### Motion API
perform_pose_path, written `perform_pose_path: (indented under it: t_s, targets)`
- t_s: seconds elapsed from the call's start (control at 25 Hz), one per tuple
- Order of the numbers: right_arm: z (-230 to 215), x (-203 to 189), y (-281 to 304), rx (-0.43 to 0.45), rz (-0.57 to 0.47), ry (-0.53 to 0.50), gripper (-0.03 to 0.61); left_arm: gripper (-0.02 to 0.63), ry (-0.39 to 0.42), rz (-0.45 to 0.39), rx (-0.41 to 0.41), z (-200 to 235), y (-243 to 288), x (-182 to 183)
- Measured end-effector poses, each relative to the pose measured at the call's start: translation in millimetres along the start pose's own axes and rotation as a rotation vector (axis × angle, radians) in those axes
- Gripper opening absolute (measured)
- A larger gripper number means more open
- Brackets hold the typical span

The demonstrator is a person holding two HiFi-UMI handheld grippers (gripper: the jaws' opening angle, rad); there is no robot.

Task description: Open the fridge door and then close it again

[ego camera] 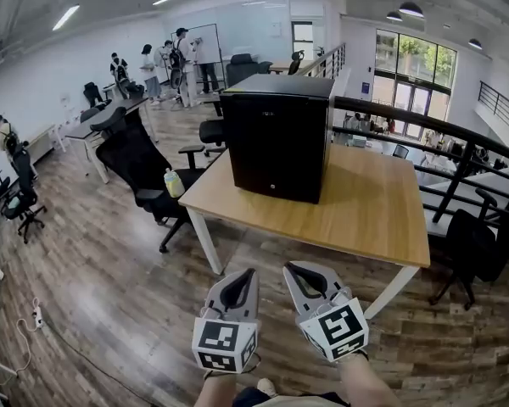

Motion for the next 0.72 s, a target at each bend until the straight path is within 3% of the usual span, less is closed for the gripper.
perform_pose_path:
  t_s: [0.28,0.52,0.72]
  targets:
    - [10,2,72,0.0,0.004,0.021,-0.003,0.005,0.002,0.019,-0.011,73,24,-13]
    - [-3,3,130,0.016,-0.058,0.094,-0.003,0.005,-0.002,0.013,-0.011,120,60,-20]
    - [-27,3,196,0.029,-0.083,0.091,-0.003,0.005,0.001,0.002,-0.013,164,114,-22]
Point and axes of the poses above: the fingertips, and each gripper's own axes: y forward along the fingers, z to its left, x out of its top, the point moved 4 cm from there along -y, backward along the fingers, and after that the axes turned 6 degrees about y, right-handed, at the moved point
